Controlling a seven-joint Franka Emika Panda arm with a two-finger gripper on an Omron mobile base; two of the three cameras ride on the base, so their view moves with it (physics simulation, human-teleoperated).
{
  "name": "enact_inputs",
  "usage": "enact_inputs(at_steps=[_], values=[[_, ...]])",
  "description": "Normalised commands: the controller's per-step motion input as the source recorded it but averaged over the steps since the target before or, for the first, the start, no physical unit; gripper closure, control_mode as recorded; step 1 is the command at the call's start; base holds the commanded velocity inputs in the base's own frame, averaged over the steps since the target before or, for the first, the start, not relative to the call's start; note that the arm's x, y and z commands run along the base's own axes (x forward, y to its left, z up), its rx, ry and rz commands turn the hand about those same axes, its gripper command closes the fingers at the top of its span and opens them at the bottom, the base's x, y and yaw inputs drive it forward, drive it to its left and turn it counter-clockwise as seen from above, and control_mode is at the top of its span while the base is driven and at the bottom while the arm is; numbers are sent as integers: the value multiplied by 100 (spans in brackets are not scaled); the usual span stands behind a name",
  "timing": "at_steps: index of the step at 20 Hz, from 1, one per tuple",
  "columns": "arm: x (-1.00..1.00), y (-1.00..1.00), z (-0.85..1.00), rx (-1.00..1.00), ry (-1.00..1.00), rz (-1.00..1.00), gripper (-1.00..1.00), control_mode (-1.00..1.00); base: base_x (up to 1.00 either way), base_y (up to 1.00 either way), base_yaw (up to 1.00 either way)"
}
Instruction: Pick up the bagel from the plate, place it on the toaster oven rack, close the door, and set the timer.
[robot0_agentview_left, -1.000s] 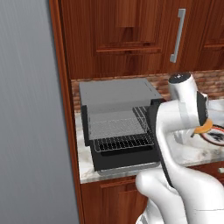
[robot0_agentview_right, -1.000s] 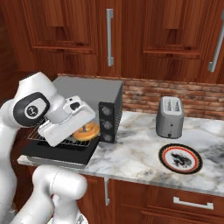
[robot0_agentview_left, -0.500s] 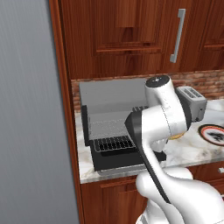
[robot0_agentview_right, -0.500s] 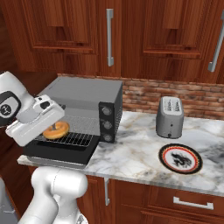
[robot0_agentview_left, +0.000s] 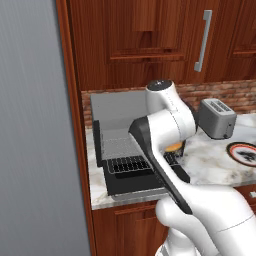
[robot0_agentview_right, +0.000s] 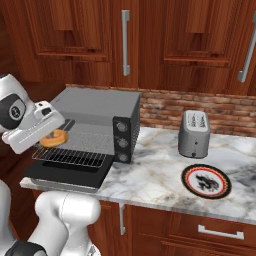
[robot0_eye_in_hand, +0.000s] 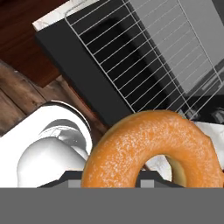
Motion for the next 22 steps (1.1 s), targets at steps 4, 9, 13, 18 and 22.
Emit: enact_inputs(at_steps=[4, 9, 13, 18, 22], values=[[2, 24, -25, 0, 0, 2, 100, -100, 0, 0, 0], [11, 12, -29, 0, 0, 0, 100, -100, 0, 0, 0], [33, 6, -14, 0, -1, 0, 100, -100, 0, 0, 0], [37, 0, -3, 0, -1, 0, 100, -100, 0, 0, 0], [28, 1, -14, 0, 0, 0, 100, -100, 0, 0, 0]])
